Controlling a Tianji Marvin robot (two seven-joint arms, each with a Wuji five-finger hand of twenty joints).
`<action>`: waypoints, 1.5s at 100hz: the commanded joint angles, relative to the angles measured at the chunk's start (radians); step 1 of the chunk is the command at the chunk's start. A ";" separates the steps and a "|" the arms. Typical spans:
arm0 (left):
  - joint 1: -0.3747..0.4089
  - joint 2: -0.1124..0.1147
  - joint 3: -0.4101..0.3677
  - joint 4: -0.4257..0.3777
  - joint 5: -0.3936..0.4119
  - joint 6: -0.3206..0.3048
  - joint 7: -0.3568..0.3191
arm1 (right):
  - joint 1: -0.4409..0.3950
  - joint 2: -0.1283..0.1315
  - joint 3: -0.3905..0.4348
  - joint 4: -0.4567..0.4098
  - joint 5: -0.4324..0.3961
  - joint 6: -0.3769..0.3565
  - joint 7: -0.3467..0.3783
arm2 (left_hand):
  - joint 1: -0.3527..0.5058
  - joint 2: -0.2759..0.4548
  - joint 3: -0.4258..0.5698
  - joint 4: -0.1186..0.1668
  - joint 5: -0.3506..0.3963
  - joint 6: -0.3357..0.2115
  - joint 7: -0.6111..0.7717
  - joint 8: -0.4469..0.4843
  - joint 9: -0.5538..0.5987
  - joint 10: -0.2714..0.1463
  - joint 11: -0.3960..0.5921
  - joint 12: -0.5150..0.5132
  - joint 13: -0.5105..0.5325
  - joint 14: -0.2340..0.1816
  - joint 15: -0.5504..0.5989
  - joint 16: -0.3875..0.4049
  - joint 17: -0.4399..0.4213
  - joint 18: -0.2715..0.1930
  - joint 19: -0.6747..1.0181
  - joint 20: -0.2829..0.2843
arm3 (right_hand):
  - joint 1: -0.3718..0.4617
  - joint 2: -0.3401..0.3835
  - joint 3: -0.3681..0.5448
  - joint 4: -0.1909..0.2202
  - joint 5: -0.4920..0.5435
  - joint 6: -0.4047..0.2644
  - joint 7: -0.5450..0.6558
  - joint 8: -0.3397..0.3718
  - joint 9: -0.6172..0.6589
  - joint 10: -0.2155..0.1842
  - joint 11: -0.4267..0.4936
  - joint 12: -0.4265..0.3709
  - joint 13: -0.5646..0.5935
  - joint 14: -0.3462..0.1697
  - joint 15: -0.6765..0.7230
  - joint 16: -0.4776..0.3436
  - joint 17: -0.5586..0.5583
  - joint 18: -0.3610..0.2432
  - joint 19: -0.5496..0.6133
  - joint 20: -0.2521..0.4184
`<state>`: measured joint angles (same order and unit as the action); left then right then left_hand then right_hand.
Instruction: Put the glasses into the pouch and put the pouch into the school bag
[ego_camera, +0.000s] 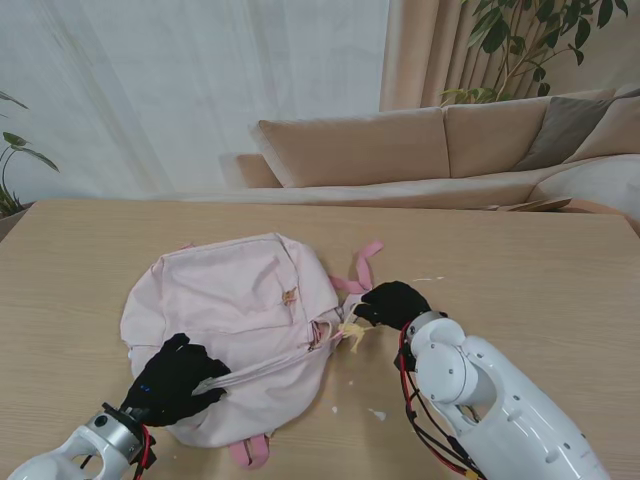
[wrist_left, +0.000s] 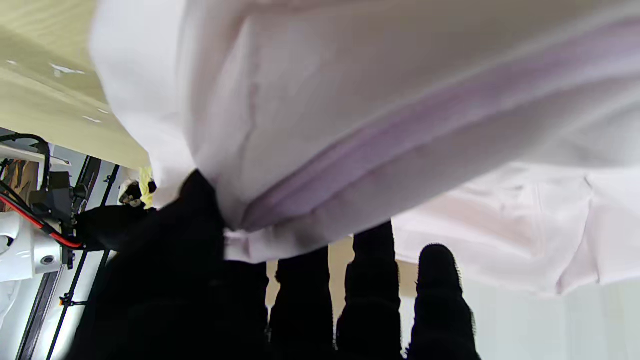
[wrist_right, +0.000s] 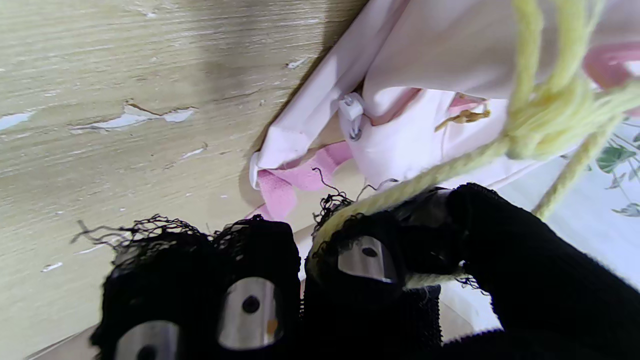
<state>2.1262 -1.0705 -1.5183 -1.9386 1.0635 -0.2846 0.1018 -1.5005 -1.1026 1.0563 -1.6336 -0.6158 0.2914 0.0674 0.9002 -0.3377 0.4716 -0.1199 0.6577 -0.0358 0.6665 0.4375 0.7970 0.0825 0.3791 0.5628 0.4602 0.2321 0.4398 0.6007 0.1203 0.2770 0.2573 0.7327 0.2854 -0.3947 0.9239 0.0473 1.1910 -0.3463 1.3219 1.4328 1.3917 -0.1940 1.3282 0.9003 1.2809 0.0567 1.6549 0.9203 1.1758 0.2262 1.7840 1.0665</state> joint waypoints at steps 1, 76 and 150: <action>0.024 0.003 -0.005 -0.037 -0.005 -0.013 -0.043 | -0.030 0.001 0.004 -0.030 -0.007 -0.017 0.004 | -0.175 -0.014 0.194 0.050 -0.106 0.080 -0.102 -0.021 -0.119 0.026 0.024 -0.089 -0.064 -0.016 -0.038 -0.023 -0.040 0.018 -0.033 -0.018 | -0.046 0.026 0.009 0.028 0.044 -0.016 0.020 0.011 0.056 -0.004 0.054 0.009 0.029 -0.003 0.068 0.018 0.047 -0.044 0.310 0.025; -0.190 0.022 0.410 -0.081 0.073 0.441 -0.179 | -0.172 0.009 0.028 -0.171 -0.069 -0.158 -0.037 | -0.243 0.047 0.150 0.080 -0.095 0.163 -0.160 -0.064 -0.168 0.060 0.061 -0.077 -0.111 -0.005 -0.093 0.014 -0.084 0.009 -0.046 -0.037 | -0.040 0.030 -0.003 0.026 0.044 -0.016 0.020 0.011 0.056 -0.006 0.054 0.009 0.029 -0.007 0.067 0.018 0.048 -0.052 0.310 0.023; -0.044 0.025 0.231 -0.006 0.124 0.071 0.043 | 0.017 0.006 -0.023 -0.001 -0.016 -0.011 0.032 | 0.219 0.021 0.085 -0.001 0.175 -0.148 0.340 0.560 0.204 0.017 0.363 0.460 0.100 0.008 0.352 0.205 -0.047 -0.007 0.565 -0.008 | -0.041 0.034 -0.001 0.031 0.044 -0.017 0.019 0.013 0.056 -0.006 0.054 0.009 0.029 -0.007 0.069 0.018 0.048 -0.051 0.310 0.024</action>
<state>2.0600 -1.0565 -1.2731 -1.9578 1.1894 -0.1946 0.1640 -1.5036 -1.0924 1.0252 -1.6542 -0.6337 0.2613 0.0849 1.0433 -0.3513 0.4439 -0.1561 0.6879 0.0341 0.7418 0.8280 0.9426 0.1320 0.6716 0.9811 0.5431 0.2335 0.7777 0.7776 0.0929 0.2824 0.7716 0.7662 0.2854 -0.4078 0.9189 0.0473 1.1910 -0.3626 1.3168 1.4331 1.3917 -0.2179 1.3139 0.9005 1.2809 0.0566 1.6560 0.9204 1.1807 0.2259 1.7842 1.0666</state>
